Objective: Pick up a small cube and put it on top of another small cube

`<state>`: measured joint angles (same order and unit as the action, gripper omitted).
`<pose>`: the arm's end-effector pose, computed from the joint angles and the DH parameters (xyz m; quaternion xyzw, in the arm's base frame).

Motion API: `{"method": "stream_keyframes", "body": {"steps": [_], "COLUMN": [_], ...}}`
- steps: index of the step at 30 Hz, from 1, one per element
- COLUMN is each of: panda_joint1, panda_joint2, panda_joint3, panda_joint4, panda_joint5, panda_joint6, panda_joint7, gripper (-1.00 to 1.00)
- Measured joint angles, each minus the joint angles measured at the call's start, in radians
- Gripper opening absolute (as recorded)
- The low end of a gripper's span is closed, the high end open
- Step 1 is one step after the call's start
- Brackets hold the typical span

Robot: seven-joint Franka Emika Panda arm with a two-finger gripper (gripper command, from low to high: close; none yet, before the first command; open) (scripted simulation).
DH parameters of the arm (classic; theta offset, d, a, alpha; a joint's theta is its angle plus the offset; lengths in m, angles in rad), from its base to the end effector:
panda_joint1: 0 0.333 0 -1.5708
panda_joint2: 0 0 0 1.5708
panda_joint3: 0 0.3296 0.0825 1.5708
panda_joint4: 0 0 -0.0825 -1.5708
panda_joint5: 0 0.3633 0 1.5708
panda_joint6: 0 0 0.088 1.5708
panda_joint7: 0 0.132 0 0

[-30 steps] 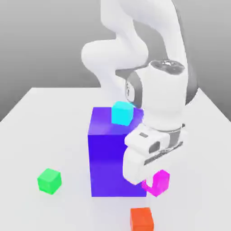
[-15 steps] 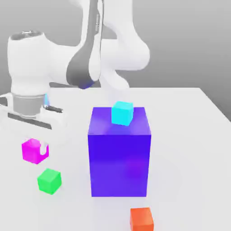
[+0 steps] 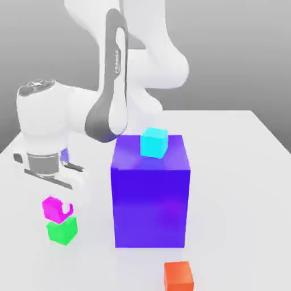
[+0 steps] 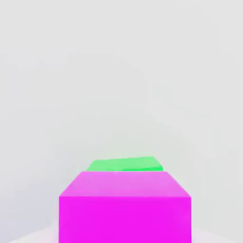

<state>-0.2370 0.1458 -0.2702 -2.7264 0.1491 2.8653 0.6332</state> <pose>0.3379 -0.2012 0.1886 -0.8018 0.5977 -0.0005 0.0010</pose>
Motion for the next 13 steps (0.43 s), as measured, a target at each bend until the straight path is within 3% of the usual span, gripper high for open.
{"method": "stream_keyframes", "body": {"steps": [7, 13], "panda_joint1": [0.000, 0.007], "panda_joint2": [0.004, -0.102], "panda_joint3": [0.000, -0.027], "panda_joint4": [0.000, 0.000], "panda_joint5": [0.004, -0.091], "panda_joint6": [0.003, -0.091], "panda_joint7": [-0.003, 0.065], "gripper": [1.00, 1.00]}}
